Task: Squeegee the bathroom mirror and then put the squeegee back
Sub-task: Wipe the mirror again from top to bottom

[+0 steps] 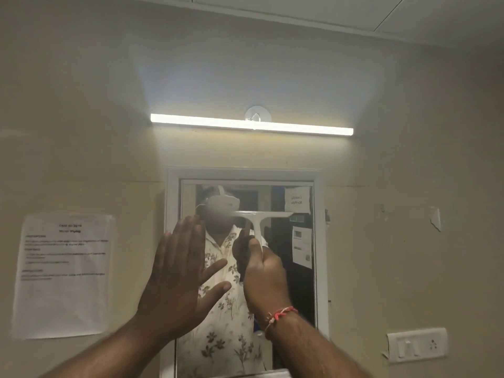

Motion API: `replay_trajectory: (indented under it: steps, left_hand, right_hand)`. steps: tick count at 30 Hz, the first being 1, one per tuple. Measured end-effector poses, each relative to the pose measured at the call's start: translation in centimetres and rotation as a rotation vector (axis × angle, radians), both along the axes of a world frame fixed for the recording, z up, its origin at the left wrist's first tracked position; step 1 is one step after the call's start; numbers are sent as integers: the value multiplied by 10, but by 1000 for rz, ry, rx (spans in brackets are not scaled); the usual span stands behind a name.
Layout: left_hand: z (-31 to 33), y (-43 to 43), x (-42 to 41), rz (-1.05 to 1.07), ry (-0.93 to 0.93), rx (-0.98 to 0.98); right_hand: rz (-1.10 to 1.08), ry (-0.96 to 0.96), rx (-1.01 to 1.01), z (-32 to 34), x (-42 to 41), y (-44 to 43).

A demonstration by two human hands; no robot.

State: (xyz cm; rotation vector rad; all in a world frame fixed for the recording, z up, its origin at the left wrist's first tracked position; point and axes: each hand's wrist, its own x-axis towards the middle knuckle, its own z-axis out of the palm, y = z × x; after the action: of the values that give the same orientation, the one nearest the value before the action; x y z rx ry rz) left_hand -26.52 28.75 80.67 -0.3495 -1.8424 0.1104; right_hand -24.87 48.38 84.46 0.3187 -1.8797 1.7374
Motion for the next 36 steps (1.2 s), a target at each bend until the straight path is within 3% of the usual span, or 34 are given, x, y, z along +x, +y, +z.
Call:
replay_trajectory:
  steps: [12,26,36]
  left_hand:
    - [-70,10,13,-40,-154,89]
    - [-178,9,30,-20,-329,136]
    - [-229,-2,42,50,-429,105]
  right_hand:
    - [40,-67,20,-80,17,0]
    - [-116,-217,101,-221,32,-4]
    - [-112,-240,60,-251,38,-1]
